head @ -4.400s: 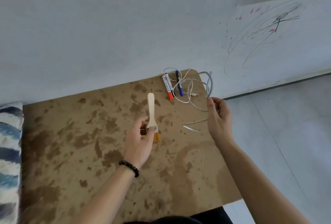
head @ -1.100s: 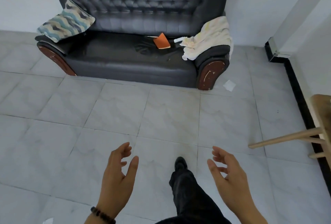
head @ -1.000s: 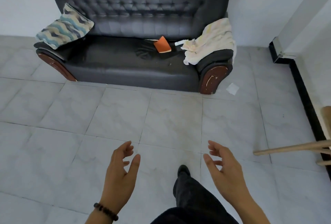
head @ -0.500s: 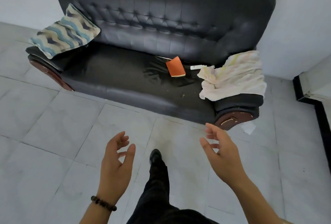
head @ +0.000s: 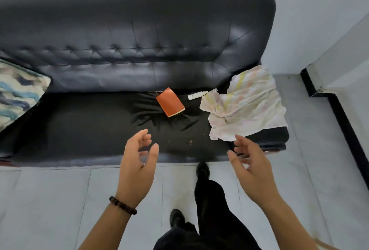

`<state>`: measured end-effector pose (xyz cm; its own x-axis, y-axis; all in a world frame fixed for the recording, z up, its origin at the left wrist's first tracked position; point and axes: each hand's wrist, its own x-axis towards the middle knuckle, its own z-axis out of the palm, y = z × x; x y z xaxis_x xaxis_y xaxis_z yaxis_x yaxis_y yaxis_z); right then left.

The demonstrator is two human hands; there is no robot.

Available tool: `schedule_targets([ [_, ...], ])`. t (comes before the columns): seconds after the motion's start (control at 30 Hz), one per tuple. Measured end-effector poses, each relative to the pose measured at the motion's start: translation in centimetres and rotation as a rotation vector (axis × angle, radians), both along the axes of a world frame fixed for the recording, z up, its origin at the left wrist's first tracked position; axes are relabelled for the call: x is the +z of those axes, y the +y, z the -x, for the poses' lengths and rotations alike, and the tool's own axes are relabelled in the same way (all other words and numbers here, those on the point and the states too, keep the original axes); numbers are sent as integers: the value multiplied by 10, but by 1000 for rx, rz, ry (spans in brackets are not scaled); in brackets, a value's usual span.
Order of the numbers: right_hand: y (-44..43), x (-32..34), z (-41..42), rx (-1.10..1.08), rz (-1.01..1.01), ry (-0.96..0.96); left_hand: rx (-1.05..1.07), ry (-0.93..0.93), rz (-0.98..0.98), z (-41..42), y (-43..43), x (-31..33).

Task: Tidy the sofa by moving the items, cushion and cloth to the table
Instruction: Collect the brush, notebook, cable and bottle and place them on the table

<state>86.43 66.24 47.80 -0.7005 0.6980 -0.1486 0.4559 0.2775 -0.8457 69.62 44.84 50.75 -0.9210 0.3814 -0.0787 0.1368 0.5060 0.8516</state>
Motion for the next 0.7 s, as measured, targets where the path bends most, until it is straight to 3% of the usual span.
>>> schedule_targets([
  [0.27, 94, -49, 121, 129, 104, -132, 63, -130, 24, 88, 108, -42],
  [0.4, 130, -90, 187, 219, 103, -225, -19, -98, 110, 136, 147, -81],
  [0.7, 174, -313, 320, 367, -25, -392, 37, -288, 222, 250, 222, -331],
])
